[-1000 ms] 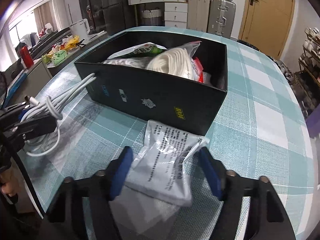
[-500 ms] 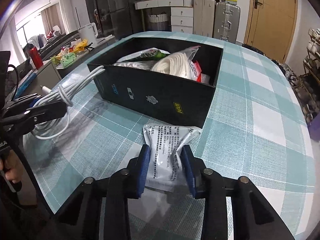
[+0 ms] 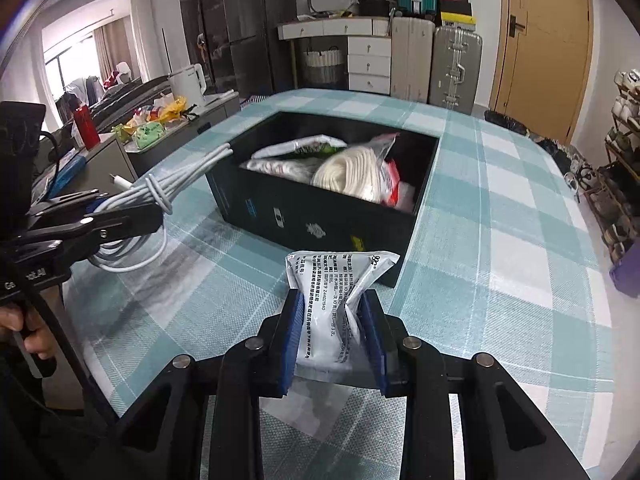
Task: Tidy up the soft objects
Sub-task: 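Lower the cable and sachet into the black box and open both grippers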
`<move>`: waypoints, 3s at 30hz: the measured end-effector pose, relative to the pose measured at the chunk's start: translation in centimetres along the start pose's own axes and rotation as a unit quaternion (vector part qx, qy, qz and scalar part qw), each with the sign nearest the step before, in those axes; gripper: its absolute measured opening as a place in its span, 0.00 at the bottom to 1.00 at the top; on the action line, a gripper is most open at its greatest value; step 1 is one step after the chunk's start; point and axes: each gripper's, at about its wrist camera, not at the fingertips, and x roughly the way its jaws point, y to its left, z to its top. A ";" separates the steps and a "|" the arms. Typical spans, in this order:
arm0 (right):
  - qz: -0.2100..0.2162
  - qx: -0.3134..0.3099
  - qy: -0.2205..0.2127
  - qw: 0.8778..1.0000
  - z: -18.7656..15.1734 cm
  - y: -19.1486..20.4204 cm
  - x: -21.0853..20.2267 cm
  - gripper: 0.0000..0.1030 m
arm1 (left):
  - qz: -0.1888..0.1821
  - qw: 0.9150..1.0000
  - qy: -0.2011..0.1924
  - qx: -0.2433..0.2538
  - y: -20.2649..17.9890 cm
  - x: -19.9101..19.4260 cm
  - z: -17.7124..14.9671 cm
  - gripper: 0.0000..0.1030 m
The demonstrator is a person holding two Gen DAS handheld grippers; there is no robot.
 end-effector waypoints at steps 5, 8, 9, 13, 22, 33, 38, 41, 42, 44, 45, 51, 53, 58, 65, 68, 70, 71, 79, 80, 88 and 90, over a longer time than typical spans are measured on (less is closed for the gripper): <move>0.000 0.001 -0.022 1.000 0.7 -0.1 -1.6 0.29 | 0.004 1.000 -0.008 0.001 -0.2 -0.1 0.8 0.26; 0.002 0.002 -0.037 0.999 1.1 -0.2 -2.7 0.29 | 0.007 1.000 -0.013 0.000 -0.2 -0.2 1.3 0.26; 0.001 0.003 -0.041 0.999 1.3 -0.2 -3.0 0.29 | 0.009 1.000 -0.014 -0.001 -0.1 -0.2 1.6 0.26; 0.003 0.008 -0.059 0.998 2.0 -0.4 -4.0 0.29 | 0.015 1.000 -0.020 -0.003 -0.2 -0.1 2.7 0.26; 0.004 0.007 -0.084 0.996 3.8 -0.4 -4.9 0.29 | 0.017 0.999 -0.026 0.007 -0.5 0.7 5.1 0.26; 0.008 0.019 -0.104 0.994 6.0 -1.1 -4.8 0.29 | 0.037 0.999 -0.032 0.009 -0.3 2.1 7.3 0.26; 0.006 0.023 -0.106 0.994 6.7 -1.5 -4.2 0.29 | 0.039 0.999 -0.029 0.013 -0.2 3.2 8.0 0.26; 0.009 0.029 -0.106 0.994 7.2 -1.8 -3.6 0.29 | 0.044 0.999 -0.026 0.018 -0.2 4.1 8.3 0.26; 0.007 0.030 -0.106 0.994 7.3 -1.9 -3.4 0.29 | 0.043 0.999 -0.024 0.017 -0.1 4.4 8.4 0.26; 0.006 0.035 -0.103 0.994 7.6 -2.2 -2.9 0.29 | 0.043 0.999 -0.021 0.017 0.0 5.0 8.6 0.26; 0.003 0.037 -0.103 0.994 7.6 -2.3 -2.7 0.29 | 0.044 0.999 -0.019 0.018 -0.1 5.4 8.7 0.26; -0.029 0.040 -0.096 0.994 8.3 -3.4 -1.4 0.29 | 0.046 0.999 -0.011 0.019 0.3 7.2 9.2 0.26; -0.043 0.038 -0.090 0.994 8.5 -3.7 -1.0 0.29 | 0.044 0.999 -0.007 0.017 0.5 7.8 9.2 0.26; -0.076 0.033 -0.078 0.993 9.0 -4.1 0.4 0.29 | 0.048 0.999 0.003 0.021 0.7 9.4 9.2 0.26; -0.101 0.018 -0.061 0.993 9.6 -3.9 3.2 0.29 | 0.053 0.998 0.022 0.032 0.7 11.3 8.6 0.27; -0.091 0.014 -0.056 0.994 9.7 -3.7 4.1 0.29 | 0.052 0.998 0.026 0.035 0.7 11.6 8.4 0.27; -0.082 0.013 -0.052 0.995 9.7 -3.5 4.7 0.29 | 0.050 0.998 0.027 0.036 0.8 11.6 8.4 0.27; -0.080 0.013 -0.051 0.995 9.8 -3.5 4.9 0.29 | 0.049 0.998 0.028 0.037 0.8 11.7 8.3 0.27; -0.067 0.012 -0.040 0.997 9.9 -3.5 6.2 0.29 | 0.040 0.998 0.041 0.038 0.9 12.2 7.9 0.27; -0.066 0.013 -0.037 0.997 9.9 -3.5 6.3 0.29 | 0.040 0.998 0.041 0.039 0.9 12.2 7.8 0.27; -0.061 0.013 -0.033 0.997 9.8 -3.6 6.1 0.29 | 0.030 0.997 0.049 0.053 0.5 11.7 7.4 0.27; -0.059 0.015 -0.032 0.998 9.8 -3.6 6.1 0.29 | 0.024 0.996 0.053 0.062 0.2 11.6 7.2 0.27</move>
